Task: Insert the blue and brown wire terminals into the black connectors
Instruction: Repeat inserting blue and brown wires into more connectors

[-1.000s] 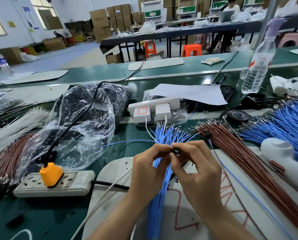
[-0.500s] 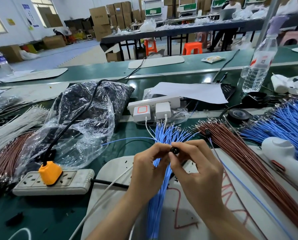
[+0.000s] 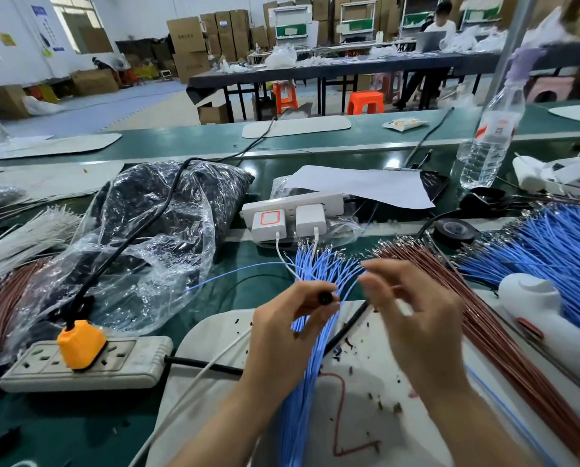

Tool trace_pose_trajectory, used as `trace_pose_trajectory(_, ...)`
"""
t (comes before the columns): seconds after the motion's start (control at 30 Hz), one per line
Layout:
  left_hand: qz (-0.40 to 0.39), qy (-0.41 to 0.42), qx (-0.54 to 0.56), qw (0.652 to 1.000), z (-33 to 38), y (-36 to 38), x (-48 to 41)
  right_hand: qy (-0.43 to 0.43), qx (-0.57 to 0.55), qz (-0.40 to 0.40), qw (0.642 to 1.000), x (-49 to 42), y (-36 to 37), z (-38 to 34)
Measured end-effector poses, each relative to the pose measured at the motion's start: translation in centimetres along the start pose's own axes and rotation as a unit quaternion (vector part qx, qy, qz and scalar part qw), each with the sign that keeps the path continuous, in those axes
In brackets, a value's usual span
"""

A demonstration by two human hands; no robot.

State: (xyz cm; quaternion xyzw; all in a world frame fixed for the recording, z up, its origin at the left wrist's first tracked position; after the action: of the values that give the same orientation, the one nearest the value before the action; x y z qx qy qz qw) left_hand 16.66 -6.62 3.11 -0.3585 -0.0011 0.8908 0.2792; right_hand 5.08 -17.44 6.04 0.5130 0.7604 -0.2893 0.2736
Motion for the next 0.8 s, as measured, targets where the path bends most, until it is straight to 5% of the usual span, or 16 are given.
trace_pose_trajectory(0.1, 0.024, -0.019, 0.016, 0.999, -0.3, -0.2, -0.1, 0.076, 0.208, 0.062, 0.973, -1.9, -4.0, 3.9)
trace_pose_trajectory(0.2, 0.017, -0.041, 0.014, 0.999, -0.4, -0.1, -0.1, 0.210, 0.338, -0.012, 0.917, -1.9, -5.7, 8.5)
trace_pose_trajectory(0.47, 0.008, -0.045, 0.009, 0.999, -0.1, 0.0, -0.1, 0.218, 0.393, -0.110, 0.887, -0.8, -4.0, 9.1)
trace_pose_trajectory(0.63, 0.008, -0.049, 0.007, 0.999, -0.1, 0.0, -0.1, 0.148, 0.291, -0.134, 0.935, -1.3, -2.0, 7.3)
trace_pose_trajectory(0.8, 0.009, -0.060, 0.000, 0.998, -0.2, 0.0, 0.0, 0.180, 0.391, -0.118, 0.895, -0.9, -3.3, 9.0)
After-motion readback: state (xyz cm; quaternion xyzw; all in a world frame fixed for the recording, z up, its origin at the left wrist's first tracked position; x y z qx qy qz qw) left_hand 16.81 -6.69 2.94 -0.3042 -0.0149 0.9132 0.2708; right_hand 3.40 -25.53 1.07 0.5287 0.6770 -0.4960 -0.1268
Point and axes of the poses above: each hand's wrist, its own x-axis away from the middle knuckle, its own y-axis out of the palm, z = x × y, the point moved 6 cm from there along -x, towards the middle knuckle, and after that the axes turned 6 degrees about z, right-handed, at the moved point
